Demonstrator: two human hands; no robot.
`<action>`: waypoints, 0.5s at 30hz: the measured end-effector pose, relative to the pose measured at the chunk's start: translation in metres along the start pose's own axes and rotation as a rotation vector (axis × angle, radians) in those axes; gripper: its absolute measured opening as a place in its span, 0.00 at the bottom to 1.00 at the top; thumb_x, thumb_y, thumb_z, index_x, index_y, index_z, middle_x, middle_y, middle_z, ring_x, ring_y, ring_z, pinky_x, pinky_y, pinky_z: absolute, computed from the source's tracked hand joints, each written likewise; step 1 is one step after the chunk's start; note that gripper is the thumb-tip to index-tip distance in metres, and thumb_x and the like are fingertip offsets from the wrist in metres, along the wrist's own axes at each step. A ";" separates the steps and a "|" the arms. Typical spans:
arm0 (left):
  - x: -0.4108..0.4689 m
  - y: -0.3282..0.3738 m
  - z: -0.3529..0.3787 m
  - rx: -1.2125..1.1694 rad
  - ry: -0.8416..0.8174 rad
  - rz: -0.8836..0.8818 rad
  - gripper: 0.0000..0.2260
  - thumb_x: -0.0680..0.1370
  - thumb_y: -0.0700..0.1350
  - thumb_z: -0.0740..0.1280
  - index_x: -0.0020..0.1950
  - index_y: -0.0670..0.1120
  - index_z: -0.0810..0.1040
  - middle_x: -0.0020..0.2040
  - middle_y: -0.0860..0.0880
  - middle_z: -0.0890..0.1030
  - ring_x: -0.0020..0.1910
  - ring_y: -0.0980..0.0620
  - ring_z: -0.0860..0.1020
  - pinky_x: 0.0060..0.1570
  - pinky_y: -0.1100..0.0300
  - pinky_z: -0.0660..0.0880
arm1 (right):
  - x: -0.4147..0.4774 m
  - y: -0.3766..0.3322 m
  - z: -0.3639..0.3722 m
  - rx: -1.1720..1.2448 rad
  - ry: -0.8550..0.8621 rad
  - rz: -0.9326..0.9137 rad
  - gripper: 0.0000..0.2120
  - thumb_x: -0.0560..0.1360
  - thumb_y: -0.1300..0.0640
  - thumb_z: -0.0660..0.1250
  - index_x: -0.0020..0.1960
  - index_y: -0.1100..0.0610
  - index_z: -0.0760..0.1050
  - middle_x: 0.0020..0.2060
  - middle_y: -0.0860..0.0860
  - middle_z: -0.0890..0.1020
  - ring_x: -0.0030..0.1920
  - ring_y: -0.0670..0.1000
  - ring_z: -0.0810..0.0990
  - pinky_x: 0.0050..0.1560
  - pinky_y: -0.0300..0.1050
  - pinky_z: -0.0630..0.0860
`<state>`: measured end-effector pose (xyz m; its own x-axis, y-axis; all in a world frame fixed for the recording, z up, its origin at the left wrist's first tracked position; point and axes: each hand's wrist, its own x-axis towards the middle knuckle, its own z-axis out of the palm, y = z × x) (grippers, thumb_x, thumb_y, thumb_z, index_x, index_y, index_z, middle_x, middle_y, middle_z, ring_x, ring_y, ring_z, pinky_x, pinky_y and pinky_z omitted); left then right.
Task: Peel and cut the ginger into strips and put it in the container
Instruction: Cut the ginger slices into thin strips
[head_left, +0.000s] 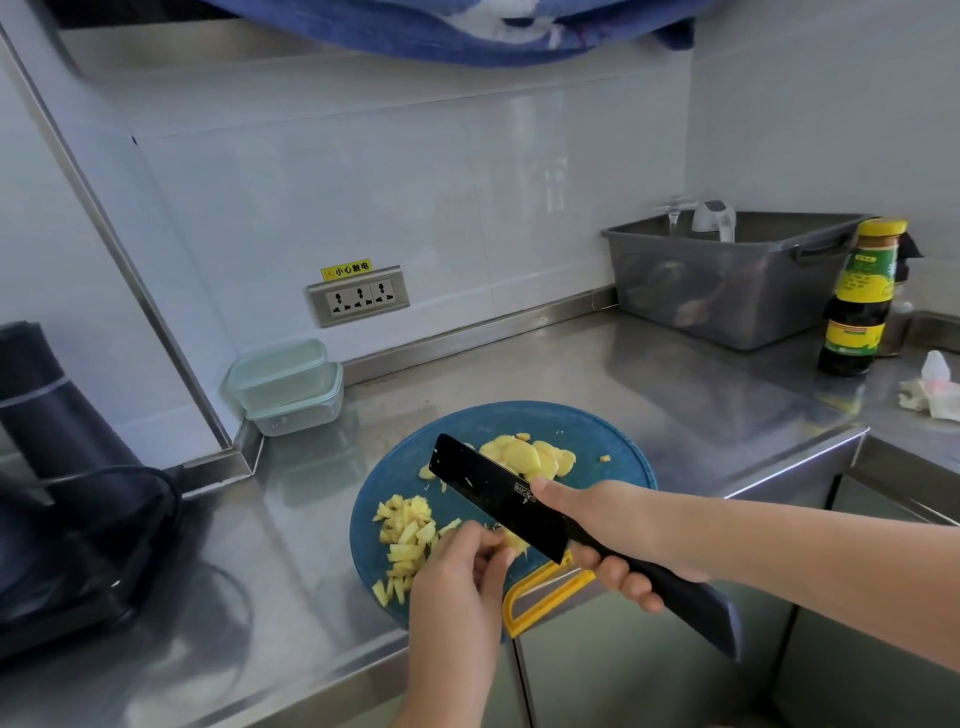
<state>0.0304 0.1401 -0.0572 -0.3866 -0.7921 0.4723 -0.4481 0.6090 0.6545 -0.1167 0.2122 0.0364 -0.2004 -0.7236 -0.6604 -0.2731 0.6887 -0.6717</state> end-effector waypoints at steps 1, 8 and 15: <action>0.000 0.000 0.000 0.002 0.000 0.001 0.10 0.73 0.41 0.72 0.41 0.54 0.75 0.36 0.56 0.77 0.35 0.61 0.76 0.38 0.72 0.71 | 0.000 0.000 0.000 -0.002 0.002 -0.003 0.32 0.74 0.28 0.50 0.27 0.54 0.63 0.20 0.48 0.65 0.18 0.46 0.63 0.21 0.35 0.64; 0.002 0.000 -0.001 -0.029 -0.021 -0.024 0.07 0.73 0.41 0.72 0.41 0.53 0.77 0.35 0.56 0.78 0.37 0.62 0.76 0.38 0.72 0.72 | 0.003 0.001 0.000 0.016 -0.022 0.023 0.32 0.74 0.27 0.50 0.27 0.53 0.63 0.21 0.48 0.65 0.18 0.46 0.63 0.22 0.35 0.65; 0.001 -0.002 -0.001 -0.047 0.016 0.001 0.07 0.71 0.40 0.74 0.40 0.51 0.79 0.33 0.57 0.79 0.41 0.64 0.77 0.39 0.73 0.72 | 0.008 -0.001 -0.004 0.017 -0.064 0.052 0.33 0.74 0.27 0.49 0.27 0.53 0.63 0.20 0.47 0.65 0.17 0.46 0.63 0.21 0.34 0.65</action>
<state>0.0311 0.1380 -0.0573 -0.3742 -0.7923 0.4819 -0.4090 0.6074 0.6810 -0.1213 0.2055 0.0333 -0.1534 -0.6830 -0.7142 -0.2480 0.7262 -0.6412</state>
